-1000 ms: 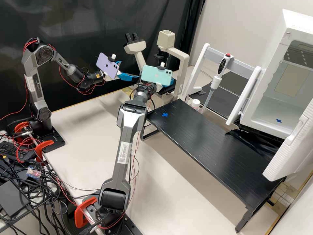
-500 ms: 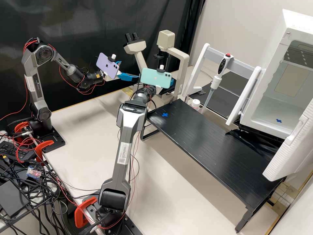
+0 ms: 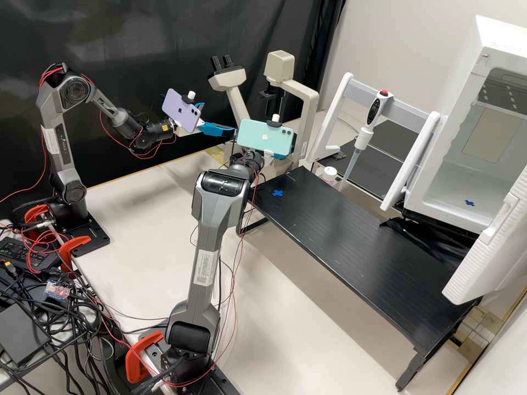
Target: Move the petri dish to the bench
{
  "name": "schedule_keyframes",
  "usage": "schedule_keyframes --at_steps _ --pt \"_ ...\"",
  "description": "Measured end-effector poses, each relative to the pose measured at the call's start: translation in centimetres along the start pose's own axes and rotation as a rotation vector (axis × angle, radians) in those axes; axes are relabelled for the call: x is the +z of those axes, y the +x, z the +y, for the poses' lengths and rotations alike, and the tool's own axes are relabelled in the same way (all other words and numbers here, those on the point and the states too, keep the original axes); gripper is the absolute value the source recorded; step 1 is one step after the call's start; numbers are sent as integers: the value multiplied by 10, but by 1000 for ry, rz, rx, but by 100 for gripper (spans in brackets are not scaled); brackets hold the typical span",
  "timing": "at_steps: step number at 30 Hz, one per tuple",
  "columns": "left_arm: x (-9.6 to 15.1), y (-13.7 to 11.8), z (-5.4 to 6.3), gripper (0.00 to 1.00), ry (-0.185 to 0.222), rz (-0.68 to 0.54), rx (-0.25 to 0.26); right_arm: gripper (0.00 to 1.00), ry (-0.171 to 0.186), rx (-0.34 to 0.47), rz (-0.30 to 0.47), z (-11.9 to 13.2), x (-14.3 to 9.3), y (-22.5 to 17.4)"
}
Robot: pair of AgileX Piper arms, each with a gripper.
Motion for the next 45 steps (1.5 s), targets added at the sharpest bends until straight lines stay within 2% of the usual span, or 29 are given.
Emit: schedule_keyframes --at_steps 2,6,14,20,27,33,37,45 --pt "0 0 0 100 0 0 0 0 3 -15 0 -1 3 -15" --pt "0 0 0 100 0 0 0 0 19 12 34 5 2 -49" --pt "0 0 0 100 0 0 0 0 -16 97 120 13 8 -101" --pt "0 0 0 100 0 0 0 0 -27 147 78 12 39 -127" --pt "0 0 0 100 0 0 0 0 -32 145 10 1 69 -145" --pt "0 0 0 100 0 0 0 0 -39 144 -3 -7 78 -154" --pt "0 0 0 100 0 0 0 0 -74 148 -6 -10 82 -159" --pt "0 0 0 100 0 0 0 0 -117 154 -11 -17 87 -158"
